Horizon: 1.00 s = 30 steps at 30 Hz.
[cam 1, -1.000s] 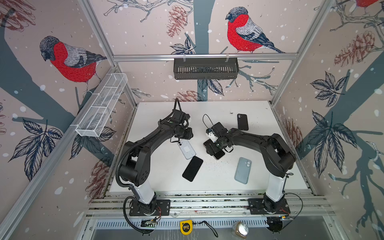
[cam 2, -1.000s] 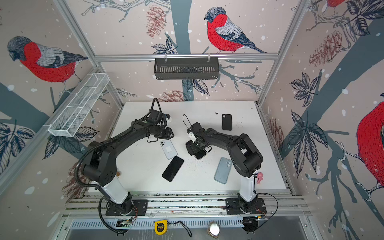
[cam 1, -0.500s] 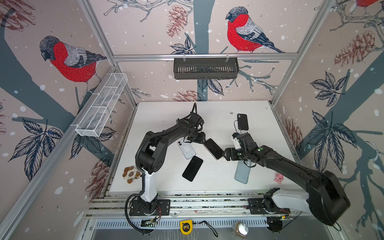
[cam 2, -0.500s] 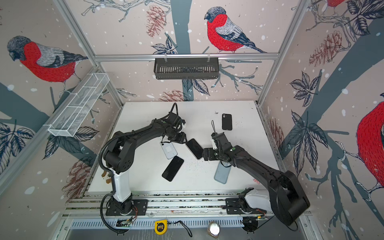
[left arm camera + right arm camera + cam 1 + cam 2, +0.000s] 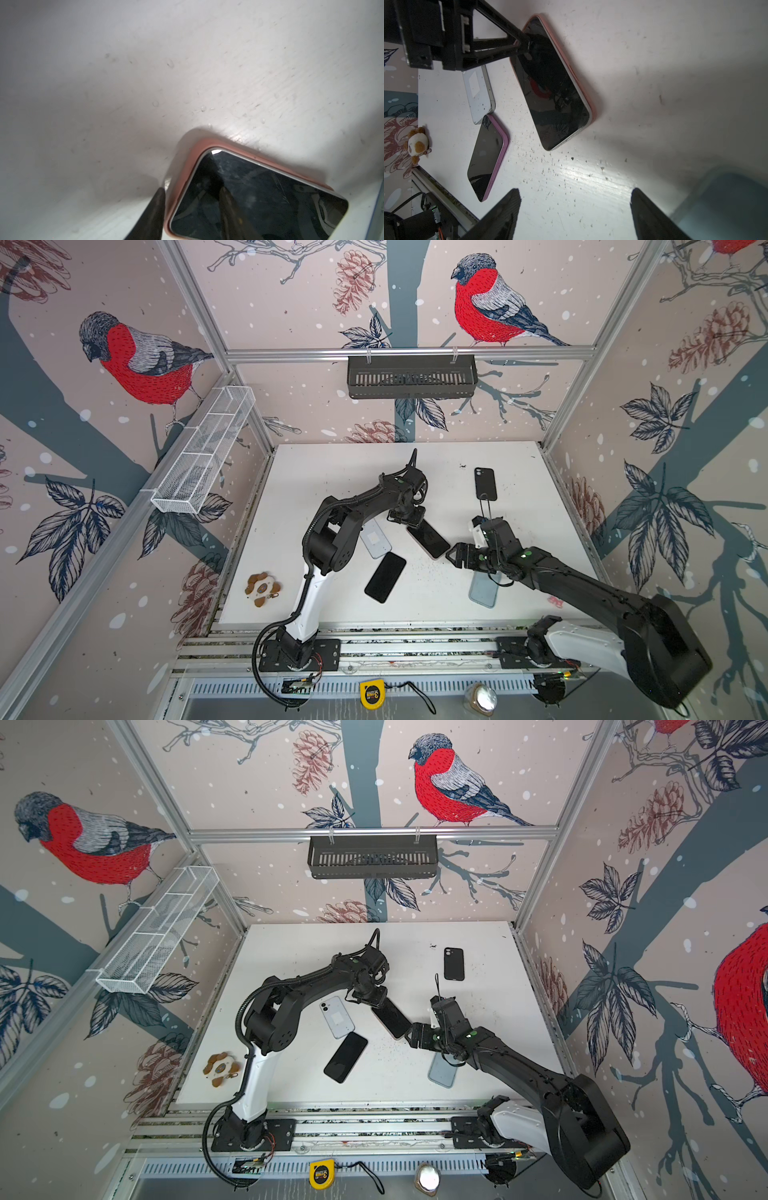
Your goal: Put the phone into the phone case
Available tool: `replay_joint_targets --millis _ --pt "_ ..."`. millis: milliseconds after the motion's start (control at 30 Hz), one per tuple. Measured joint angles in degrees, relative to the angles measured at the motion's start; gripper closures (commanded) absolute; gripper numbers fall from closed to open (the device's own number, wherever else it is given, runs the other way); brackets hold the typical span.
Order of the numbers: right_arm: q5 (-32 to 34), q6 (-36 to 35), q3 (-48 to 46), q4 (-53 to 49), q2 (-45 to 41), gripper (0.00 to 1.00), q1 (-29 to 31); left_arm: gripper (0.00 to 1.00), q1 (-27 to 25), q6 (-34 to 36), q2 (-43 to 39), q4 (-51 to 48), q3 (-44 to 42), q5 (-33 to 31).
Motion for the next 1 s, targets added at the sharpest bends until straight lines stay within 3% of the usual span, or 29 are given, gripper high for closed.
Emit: replay_joint_targets --millis 267,633,800,1000 --pt "-3.28 8.48 -2.10 7.37 4.17 0.28 0.26 0.60 -0.11 -0.57 -5.35 5.51 -10.32 0.15" --pt "-5.64 8.87 2.34 10.34 12.39 0.34 -3.28 0.60 -1.49 -6.27 -17.33 10.40 -26.84 8.44" --pt "-6.32 7.89 3.45 10.08 12.70 0.34 -4.87 0.60 -0.96 -6.27 -18.47 6.36 -23.61 7.43" --pt "-7.15 7.17 2.89 9.70 11.21 0.34 -4.72 0.60 2.01 -2.80 -11.34 1.73 -8.35 4.39"
